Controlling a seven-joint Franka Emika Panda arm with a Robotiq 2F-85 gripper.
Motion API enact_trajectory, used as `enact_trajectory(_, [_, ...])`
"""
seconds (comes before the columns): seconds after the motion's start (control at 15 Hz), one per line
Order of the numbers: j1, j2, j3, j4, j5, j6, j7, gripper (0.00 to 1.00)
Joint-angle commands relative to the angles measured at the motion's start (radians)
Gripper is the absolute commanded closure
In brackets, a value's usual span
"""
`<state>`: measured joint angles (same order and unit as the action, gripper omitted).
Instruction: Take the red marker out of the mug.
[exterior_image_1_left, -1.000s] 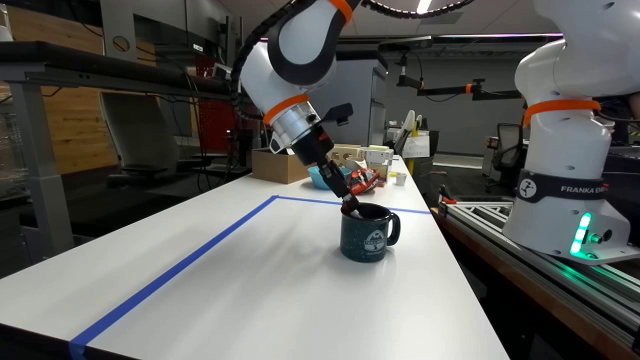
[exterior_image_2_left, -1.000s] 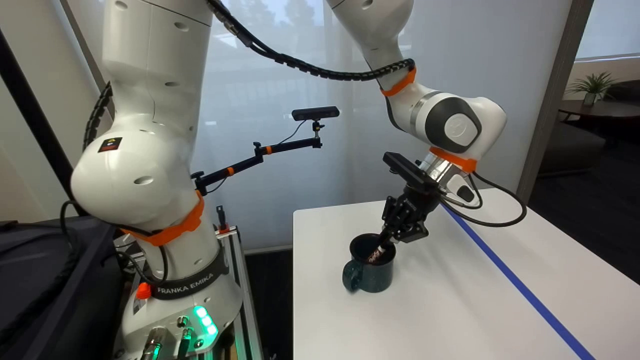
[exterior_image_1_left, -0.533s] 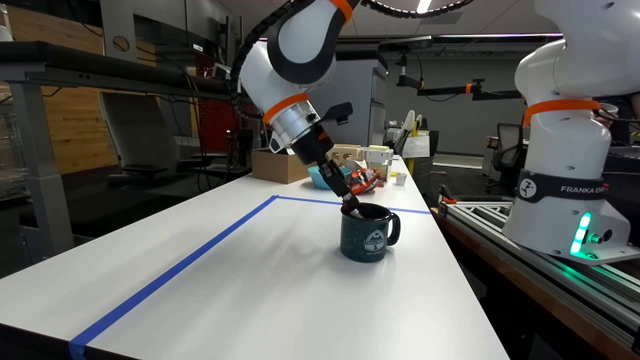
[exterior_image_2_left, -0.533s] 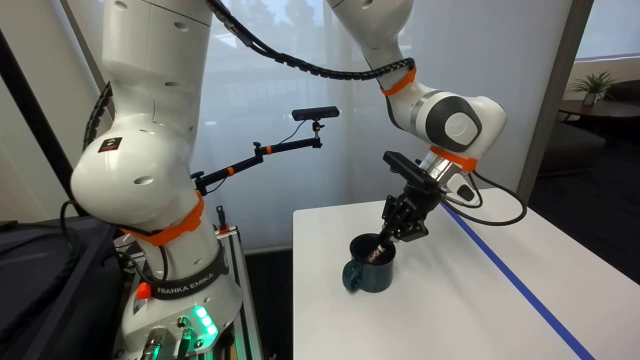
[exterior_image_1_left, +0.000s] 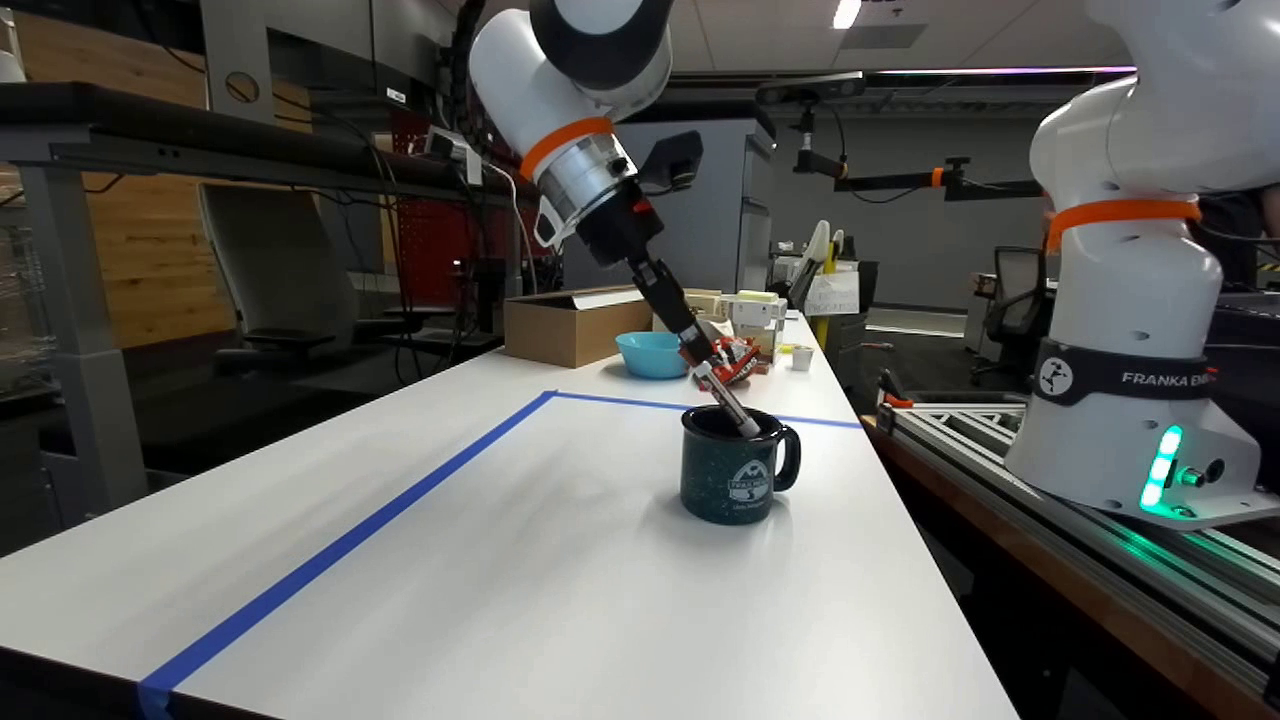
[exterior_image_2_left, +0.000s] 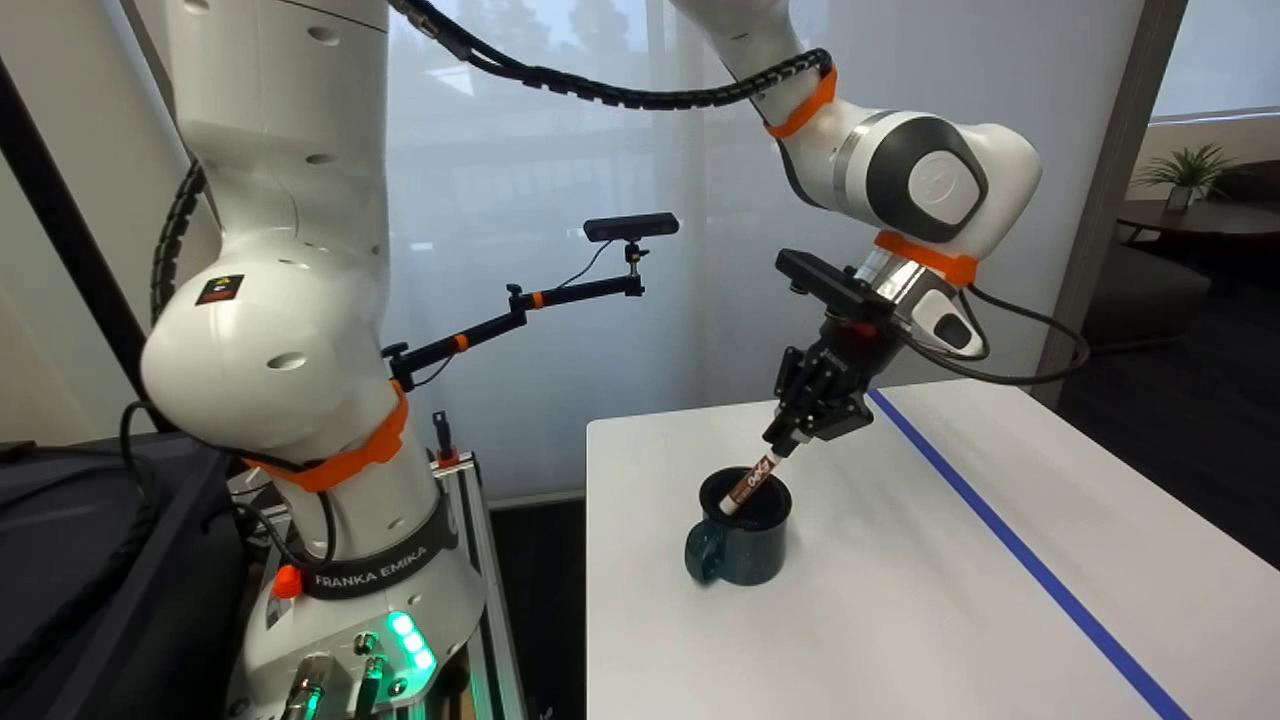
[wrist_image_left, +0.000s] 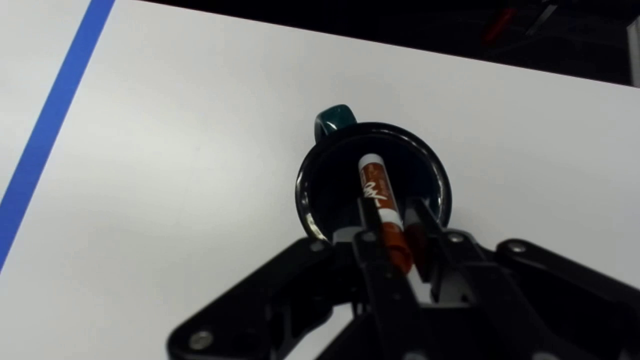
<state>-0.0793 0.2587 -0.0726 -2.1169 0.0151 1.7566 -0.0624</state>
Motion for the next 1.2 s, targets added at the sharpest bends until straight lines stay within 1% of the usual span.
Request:
enact_trajectory(0.0, [-0.026,-0.062,-0.029,-0.003,-0.019,-0.049,0.005,0.95])
enact_trajectory(0.27, [-0.077,-0.062,-0.082,0.019,-0.033,-0.055,-0.01,0.95])
enact_trajectory(0.6, [-0.145,-0.004,-0.135,0.084,-0.03,-0.048,-0.053,0.95])
enact_trajectory(0.8, [-0.175,0.065,-0.137,0.139,-0.01,-0.039,-0.114,0.95])
enact_trajectory(1.13, [-0.2,0.206,-0.112,0.238,-0.006,-0.015,-0.205,0.95])
